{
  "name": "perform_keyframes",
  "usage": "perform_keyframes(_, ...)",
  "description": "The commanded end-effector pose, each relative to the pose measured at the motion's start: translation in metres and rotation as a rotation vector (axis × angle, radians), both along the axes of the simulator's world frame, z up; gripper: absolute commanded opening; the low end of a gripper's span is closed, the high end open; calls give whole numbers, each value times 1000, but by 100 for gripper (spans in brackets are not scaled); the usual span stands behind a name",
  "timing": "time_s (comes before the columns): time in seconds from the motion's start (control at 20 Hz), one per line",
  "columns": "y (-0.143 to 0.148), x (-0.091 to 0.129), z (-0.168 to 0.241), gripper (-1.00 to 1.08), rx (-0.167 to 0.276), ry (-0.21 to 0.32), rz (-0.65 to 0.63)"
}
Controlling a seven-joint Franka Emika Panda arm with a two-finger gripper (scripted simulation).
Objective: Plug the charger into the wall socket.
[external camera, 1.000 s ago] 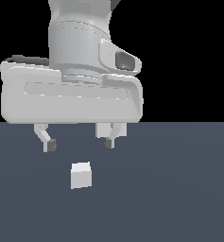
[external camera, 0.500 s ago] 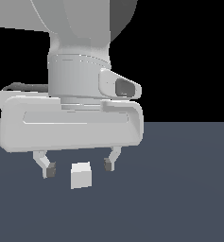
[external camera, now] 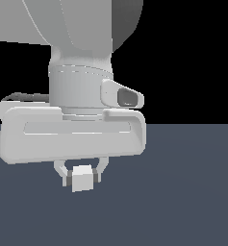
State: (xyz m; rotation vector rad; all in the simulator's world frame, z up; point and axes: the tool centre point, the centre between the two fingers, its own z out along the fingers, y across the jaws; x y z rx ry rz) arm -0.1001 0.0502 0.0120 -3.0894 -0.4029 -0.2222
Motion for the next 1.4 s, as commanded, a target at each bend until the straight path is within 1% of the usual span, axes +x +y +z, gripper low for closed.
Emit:
perform_keyframes(0.0,0,0,0,-100,0,0,0)
perform_keyframes(0.35,-1,1,1,-100,0,0,1)
perform_keyframes(0.65,-11,13,11,-100,-1,-1,12)
perform_keyframes(0.9,-27,34,28,-100,-1,-1,32)
perform_keyframes(1.35,-63,85,69,-100,1,-1,77)
